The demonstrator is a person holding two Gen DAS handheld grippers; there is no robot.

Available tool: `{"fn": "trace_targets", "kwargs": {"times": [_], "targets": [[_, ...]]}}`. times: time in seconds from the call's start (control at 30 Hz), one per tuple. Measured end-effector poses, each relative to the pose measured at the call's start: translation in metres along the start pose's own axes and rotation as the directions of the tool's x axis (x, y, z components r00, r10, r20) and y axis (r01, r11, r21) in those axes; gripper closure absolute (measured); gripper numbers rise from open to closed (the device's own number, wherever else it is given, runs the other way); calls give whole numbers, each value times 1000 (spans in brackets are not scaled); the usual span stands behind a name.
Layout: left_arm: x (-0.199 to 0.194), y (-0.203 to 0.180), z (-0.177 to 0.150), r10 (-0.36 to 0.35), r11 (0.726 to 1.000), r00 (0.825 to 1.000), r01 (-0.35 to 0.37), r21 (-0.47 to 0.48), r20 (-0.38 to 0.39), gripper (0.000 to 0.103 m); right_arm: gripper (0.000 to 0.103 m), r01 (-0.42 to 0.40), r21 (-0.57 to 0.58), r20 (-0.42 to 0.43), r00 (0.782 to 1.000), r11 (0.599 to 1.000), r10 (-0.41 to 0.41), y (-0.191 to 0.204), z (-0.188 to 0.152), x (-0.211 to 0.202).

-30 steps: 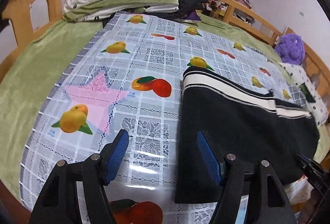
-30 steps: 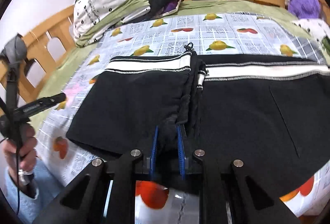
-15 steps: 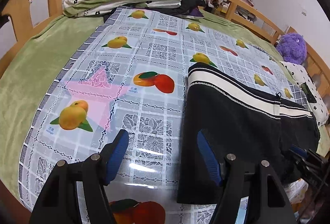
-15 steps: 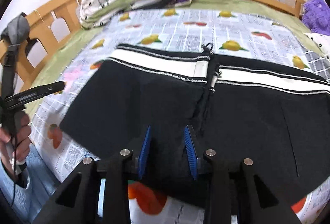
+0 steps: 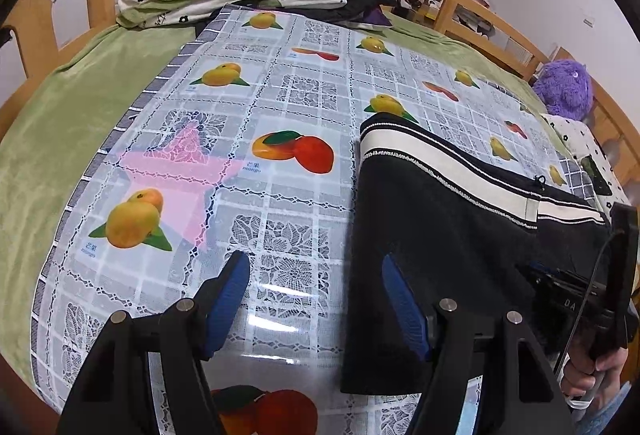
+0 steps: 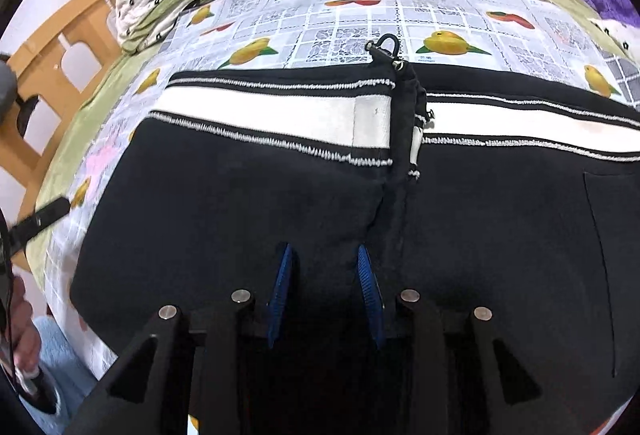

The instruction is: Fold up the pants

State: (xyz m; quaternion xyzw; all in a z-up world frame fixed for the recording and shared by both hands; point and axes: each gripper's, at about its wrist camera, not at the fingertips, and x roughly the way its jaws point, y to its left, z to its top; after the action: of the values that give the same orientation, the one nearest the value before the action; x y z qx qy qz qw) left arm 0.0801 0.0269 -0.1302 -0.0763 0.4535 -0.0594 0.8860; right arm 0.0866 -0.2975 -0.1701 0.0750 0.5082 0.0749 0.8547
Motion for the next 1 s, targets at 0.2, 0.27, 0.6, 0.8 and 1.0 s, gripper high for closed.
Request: {"fn": "trace_targets", "kwargs": {"times": [0.2, 0.27, 0.6, 0.8, 1.0], "targets": [[0, -2, 0, 6, 1000, 1000, -6, 2, 3, 36, 98, -45, 98, 66, 997, 994, 39, -19, -2, -21], [-1, -1, 0, -5, 1000, 1000, 5, -3, 8, 36, 98, -74, 136, 124, 991, 988, 57, -30, -7, -39], [-4, -6, -3, -57, 998, 998, 57, 11, 2, 36, 98, -119, 188, 105, 989, 975, 100, -46, -20, -49], [20, -7, -23, -142, 989, 982, 136, -57, -125, 37, 51, -136, 132, 123, 985, 982, 120, -28, -40, -59], [29, -27, -38, -125, 992, 976, 129, 10, -176, 37, 64, -33, 67, 48, 998, 997, 29, -25, -56, -31]]}}
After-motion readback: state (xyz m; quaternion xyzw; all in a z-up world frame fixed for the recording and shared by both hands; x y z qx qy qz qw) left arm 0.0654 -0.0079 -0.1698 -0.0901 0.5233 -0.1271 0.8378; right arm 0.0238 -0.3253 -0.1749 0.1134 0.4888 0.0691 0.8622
